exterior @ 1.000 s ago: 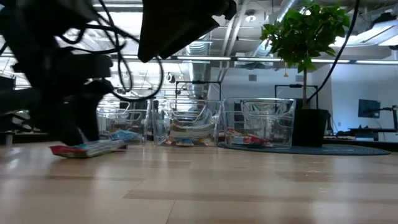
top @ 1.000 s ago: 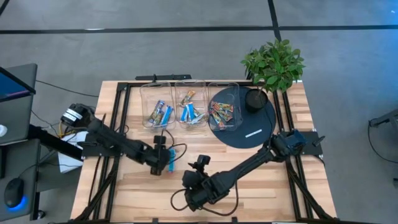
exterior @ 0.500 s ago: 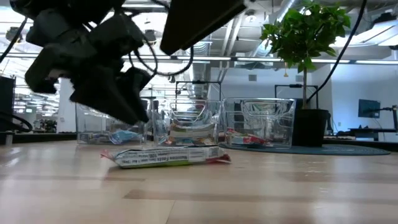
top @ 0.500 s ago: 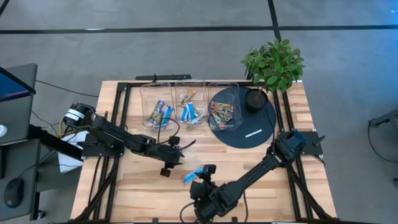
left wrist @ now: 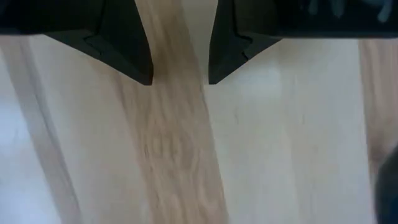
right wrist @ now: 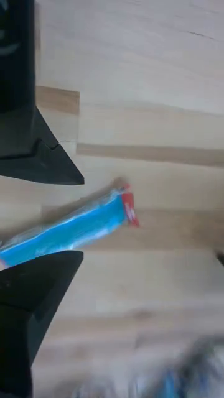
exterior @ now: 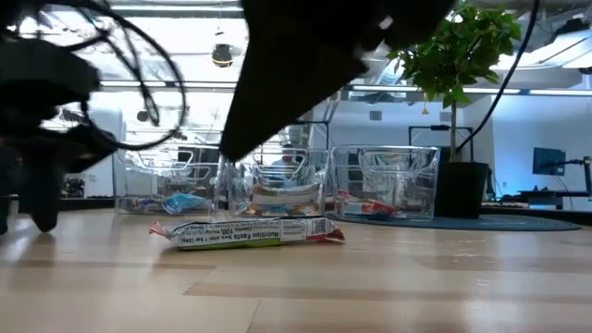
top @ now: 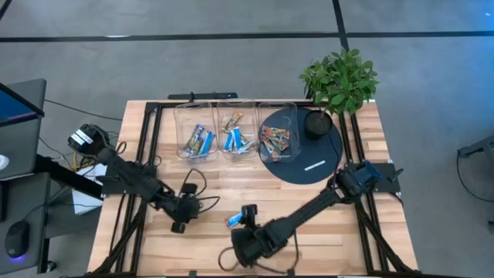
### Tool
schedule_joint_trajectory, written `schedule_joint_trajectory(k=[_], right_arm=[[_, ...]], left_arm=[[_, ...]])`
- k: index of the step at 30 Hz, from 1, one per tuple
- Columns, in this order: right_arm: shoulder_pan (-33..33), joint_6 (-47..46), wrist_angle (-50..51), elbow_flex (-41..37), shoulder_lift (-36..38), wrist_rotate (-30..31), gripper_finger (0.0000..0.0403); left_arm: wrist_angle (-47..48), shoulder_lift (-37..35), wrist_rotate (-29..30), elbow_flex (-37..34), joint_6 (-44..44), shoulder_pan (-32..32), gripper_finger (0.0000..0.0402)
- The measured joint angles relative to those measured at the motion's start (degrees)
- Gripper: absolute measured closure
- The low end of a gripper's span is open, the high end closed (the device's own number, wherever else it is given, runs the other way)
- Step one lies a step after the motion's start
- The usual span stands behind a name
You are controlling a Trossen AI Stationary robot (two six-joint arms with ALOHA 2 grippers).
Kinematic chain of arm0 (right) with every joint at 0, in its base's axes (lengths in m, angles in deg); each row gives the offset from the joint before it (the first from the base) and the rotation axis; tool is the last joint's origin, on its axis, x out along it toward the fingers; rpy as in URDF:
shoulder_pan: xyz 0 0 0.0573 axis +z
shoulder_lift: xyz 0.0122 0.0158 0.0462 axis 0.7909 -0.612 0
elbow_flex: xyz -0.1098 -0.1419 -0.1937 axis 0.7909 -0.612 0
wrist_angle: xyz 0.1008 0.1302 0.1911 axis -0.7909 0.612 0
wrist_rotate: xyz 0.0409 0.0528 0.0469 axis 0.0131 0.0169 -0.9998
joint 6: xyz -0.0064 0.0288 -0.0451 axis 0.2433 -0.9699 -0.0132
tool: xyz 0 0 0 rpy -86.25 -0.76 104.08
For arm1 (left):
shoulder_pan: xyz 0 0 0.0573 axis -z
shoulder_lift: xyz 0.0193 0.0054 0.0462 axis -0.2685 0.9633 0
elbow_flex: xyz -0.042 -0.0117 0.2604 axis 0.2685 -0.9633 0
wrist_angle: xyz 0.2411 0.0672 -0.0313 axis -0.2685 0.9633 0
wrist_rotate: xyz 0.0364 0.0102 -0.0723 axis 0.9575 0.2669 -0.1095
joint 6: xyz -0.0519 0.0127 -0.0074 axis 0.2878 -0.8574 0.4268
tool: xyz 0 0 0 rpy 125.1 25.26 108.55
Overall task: Pick and place Granola Bars by type
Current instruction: Put the red granola bar into the right transparent bin
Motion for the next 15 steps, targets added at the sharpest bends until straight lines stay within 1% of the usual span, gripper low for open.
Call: schedule_joint_trajectory(k=[4, 10, 15], right_arm=[[-3.79, 2.37, -3.67, -2.58, 0.05, -8.20, 0.0226], [-7.96, 5.11, -3.60, -4.29, 0.03, -15.41, 0.0226], [-9.95, 7.29, -3.37, -5.48, 0.03, -21.65, 0.0226]], left_arm=[[-1.13, -1.46, 8.87, -2.28, 5.34, 7.21, 0.0250], [-2.60, -2.16, 22.38, -2.37, 9.78, 15.64, 0.0250], [-6.79, -2.18, 30.69, -2.35, 10.25, 20.37, 0.0250]])
